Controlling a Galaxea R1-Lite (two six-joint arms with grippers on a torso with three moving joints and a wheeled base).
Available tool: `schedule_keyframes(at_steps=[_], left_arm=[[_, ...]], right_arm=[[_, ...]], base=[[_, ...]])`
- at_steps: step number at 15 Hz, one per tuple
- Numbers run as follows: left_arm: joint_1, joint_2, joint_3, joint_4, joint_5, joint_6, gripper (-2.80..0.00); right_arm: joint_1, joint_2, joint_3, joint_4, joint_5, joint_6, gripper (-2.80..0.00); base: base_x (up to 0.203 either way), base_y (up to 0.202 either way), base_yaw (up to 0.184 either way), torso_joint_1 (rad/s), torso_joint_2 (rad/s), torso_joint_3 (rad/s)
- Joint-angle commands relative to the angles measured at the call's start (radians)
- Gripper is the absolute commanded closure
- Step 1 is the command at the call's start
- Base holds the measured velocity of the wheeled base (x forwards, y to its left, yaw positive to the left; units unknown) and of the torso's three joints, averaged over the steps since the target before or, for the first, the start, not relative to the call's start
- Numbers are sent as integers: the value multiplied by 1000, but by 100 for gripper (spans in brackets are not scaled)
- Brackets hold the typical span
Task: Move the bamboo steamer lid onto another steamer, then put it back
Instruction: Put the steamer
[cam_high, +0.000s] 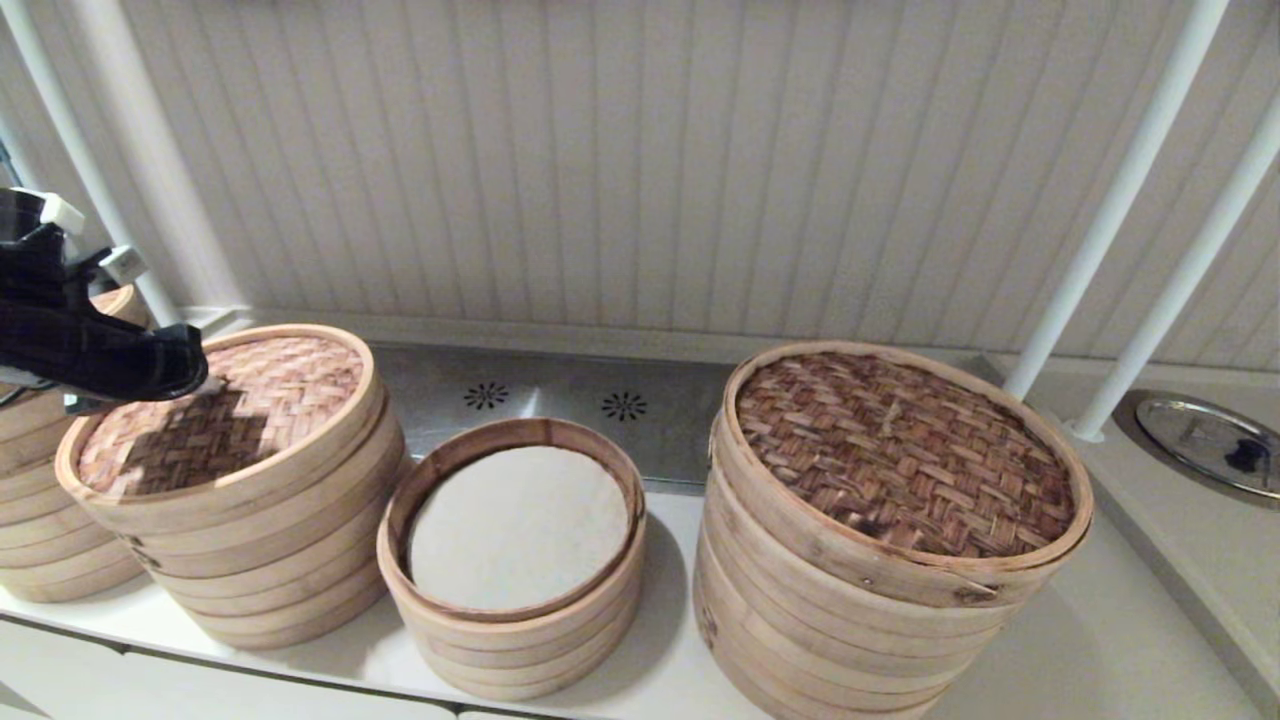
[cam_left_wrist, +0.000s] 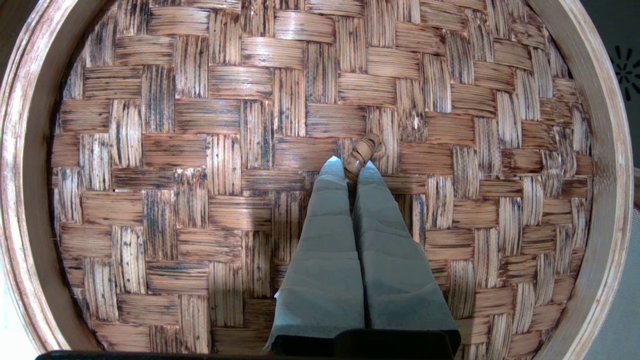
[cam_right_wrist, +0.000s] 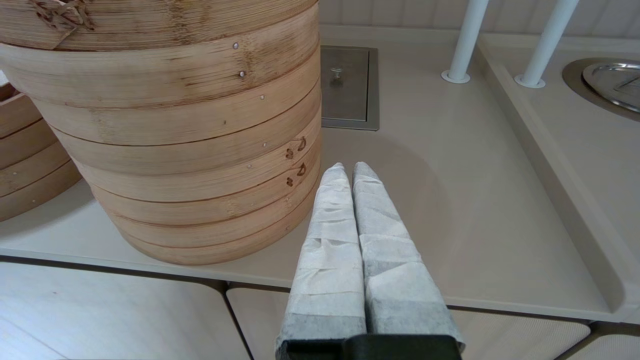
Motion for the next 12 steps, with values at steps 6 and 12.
schedule_keyframes(at_steps=[6,12], left_arm=[[1,10,-40,13,-3,-4,0],[1,12,-28,15,-9,-4,0]], right_arm=[[0,2,1,0,0,0,0],[0,2,1,0,2,0,0]], base=[[0,0,0,0,0,0],[0,0,0,0,0,0]])
